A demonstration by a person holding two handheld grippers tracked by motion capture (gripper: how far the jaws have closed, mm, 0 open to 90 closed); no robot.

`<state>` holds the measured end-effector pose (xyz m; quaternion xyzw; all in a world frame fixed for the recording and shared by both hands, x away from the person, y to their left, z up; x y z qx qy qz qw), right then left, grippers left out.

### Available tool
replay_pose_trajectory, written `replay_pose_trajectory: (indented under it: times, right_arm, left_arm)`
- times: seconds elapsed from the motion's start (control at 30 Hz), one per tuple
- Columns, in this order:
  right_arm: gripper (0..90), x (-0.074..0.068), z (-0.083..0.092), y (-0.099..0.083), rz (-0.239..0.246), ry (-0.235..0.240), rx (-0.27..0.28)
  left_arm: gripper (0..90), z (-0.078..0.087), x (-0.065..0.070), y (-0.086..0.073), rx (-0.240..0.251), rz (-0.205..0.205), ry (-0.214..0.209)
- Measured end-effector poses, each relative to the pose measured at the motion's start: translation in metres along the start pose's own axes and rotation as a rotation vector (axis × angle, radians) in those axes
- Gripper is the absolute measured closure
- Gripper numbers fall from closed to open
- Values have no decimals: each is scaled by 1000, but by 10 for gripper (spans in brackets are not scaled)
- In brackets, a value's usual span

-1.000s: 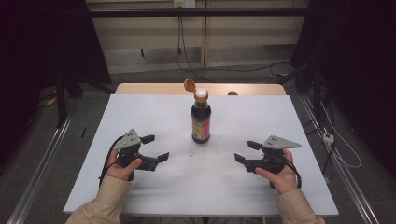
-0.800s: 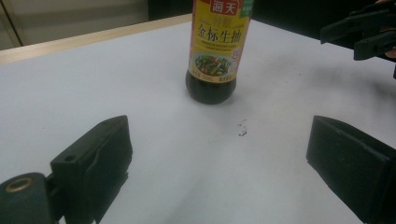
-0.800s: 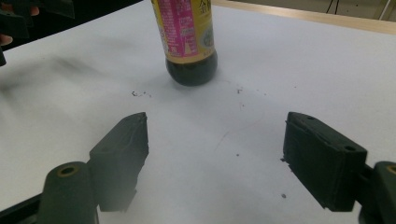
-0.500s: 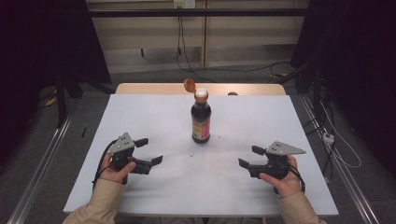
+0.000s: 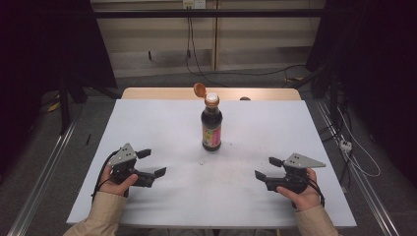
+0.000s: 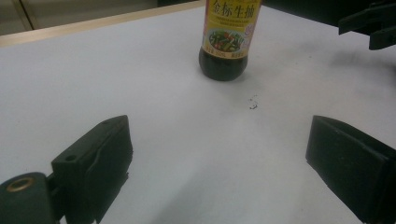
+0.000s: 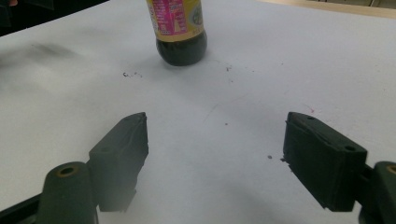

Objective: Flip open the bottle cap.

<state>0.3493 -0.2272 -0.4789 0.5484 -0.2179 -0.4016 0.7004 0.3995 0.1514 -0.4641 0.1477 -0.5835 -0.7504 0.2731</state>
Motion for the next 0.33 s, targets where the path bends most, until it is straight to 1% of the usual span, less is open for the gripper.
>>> replay_pose_trajectory:
  times: [0.13, 0.2, 0.33]
  right_arm:
    - [222, 2, -1, -1, 8, -3, 0]
    - [221, 2, -1, -2, 9, -3, 3]
    - [218, 3, -2, -3, 19, -10, -6]
  left_arm:
    - [69, 0, -1, 0, 2, 7, -3]
    - [69, 0, -1, -2, -4, 19, -5]
    - [69, 0, -4, -4, -17, 21, -1]
Point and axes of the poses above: each handheld gripper's, and its own axes: z roughly backward along the jaws, y roughly out of its top, x roughly to its right, the point moved 8 cm from there along -z, roughly forward along the jaws, and after that the axes turned 9 degrees about x, right-handed, at the moved point
